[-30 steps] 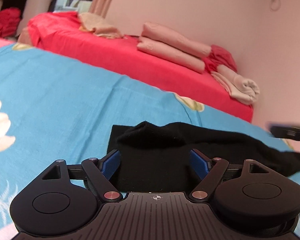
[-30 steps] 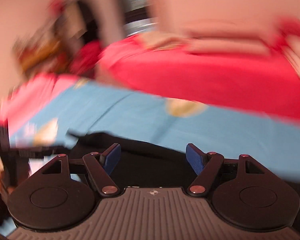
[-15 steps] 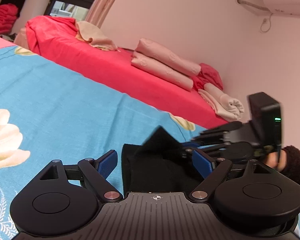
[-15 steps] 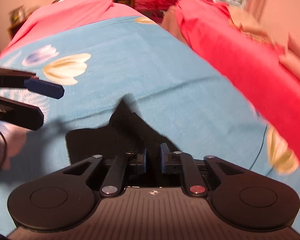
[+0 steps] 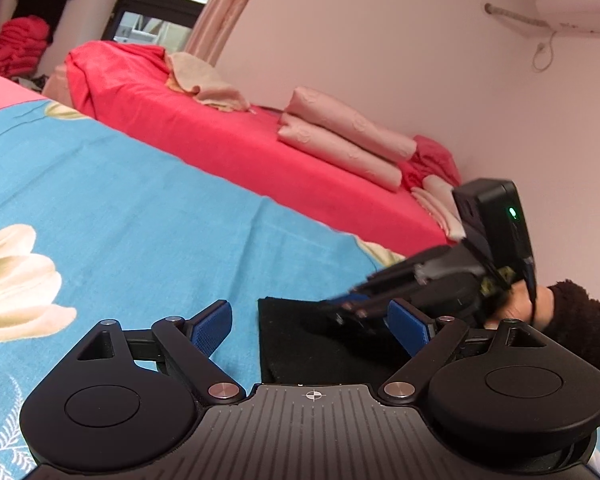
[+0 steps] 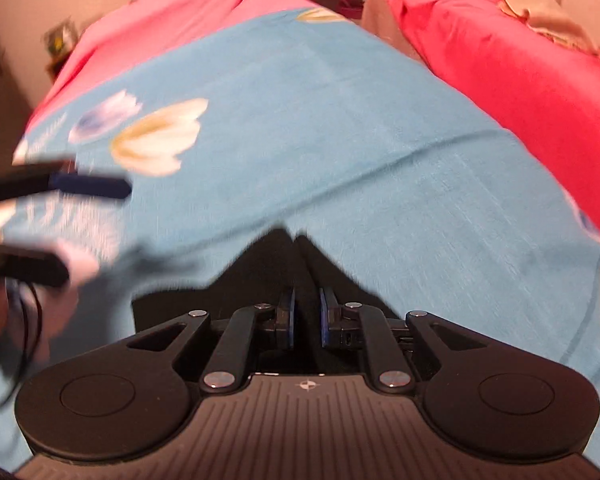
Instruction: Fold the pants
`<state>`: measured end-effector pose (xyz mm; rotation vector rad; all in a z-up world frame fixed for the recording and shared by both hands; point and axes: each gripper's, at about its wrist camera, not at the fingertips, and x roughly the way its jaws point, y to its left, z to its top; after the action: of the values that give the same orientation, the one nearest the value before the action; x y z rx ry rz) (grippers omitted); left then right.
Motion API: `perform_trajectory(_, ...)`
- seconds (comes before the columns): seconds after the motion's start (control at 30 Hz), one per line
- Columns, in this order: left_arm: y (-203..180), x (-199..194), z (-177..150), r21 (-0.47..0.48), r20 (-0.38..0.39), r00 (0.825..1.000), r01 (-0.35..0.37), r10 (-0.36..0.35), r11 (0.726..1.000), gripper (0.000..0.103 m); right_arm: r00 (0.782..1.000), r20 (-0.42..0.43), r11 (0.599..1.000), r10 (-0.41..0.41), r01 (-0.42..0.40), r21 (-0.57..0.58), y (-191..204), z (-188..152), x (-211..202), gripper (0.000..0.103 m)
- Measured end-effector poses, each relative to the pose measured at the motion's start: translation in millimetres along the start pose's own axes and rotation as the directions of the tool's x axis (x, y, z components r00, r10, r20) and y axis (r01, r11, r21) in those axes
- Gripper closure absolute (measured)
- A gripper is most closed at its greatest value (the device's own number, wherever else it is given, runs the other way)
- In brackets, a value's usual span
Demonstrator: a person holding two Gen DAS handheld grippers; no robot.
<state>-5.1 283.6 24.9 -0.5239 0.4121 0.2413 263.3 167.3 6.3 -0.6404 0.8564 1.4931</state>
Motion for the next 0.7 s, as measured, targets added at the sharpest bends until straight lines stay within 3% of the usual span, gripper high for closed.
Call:
perform_trajectory(0.13, -6, 5, -3, 0.038, -0.016, 0.999, -0.04, 0.041, 0.998, 0.0, 1.0, 0.008, 0.999, -0.025, 0.025, 0.045, -1, 5, 2, 0.078)
perform_trajectory(0.2, -11, 7, -5, 0.072, -0.018, 0.997, -0.073, 0.074, 0.995, 0.0, 0.994, 0.054, 0.994, -0.094, 0.091, 0.065, -3, 5, -23, 0.063)
perform_trajectory(0.27, -16, 9, -6, 0.098, -0.024, 0.995, -0.092, 0.095, 0.991, 0.0, 0.971, 0.139, 0.975, -0.193, 0.174, 0.135, -5, -5, -64, 0.038)
perform_trajectory(0.37, -23, 13, -8, 0.127, -0.041, 0.993, -0.103, 0.109, 0.986, 0.0, 0.92, 0.261, 0.932, -0.292, 0.213, 0.293, -12, -40, -139, 0.032)
perform_trajectory(0.5, -35, 21, -7, 0.159, -0.08, 0.989, -0.114, 0.128, 0.981, 0.0, 0.815, 0.336, 0.815, -0.472, 0.259, 0.518, -17, -120, -227, 0.024)
perform_trajectory(0.57, -45, 24, -5, 0.177, -0.097, 0.988, -0.103, 0.122, 0.979, 0.0, 0.769, 0.301, 0.727, -0.564, 0.29, 0.622, -20, -163, -249, 0.024)
perform_trajectory(0.63, -59, 27, -2, 0.2, -0.118, 0.988, -0.073, 0.098, 0.977, 0.0, 0.744, 0.239, 0.648, -0.624, 0.322, 0.691, -21, -201, -258, 0.028)
perform_trajectory(0.7, -73, 34, 2, 0.233, -0.153, 0.985, -0.047, 0.085, 0.971, 0.0, 0.759, 0.236, 0.615, -0.606, 0.259, 0.745, -18, -237, -260, 0.03)
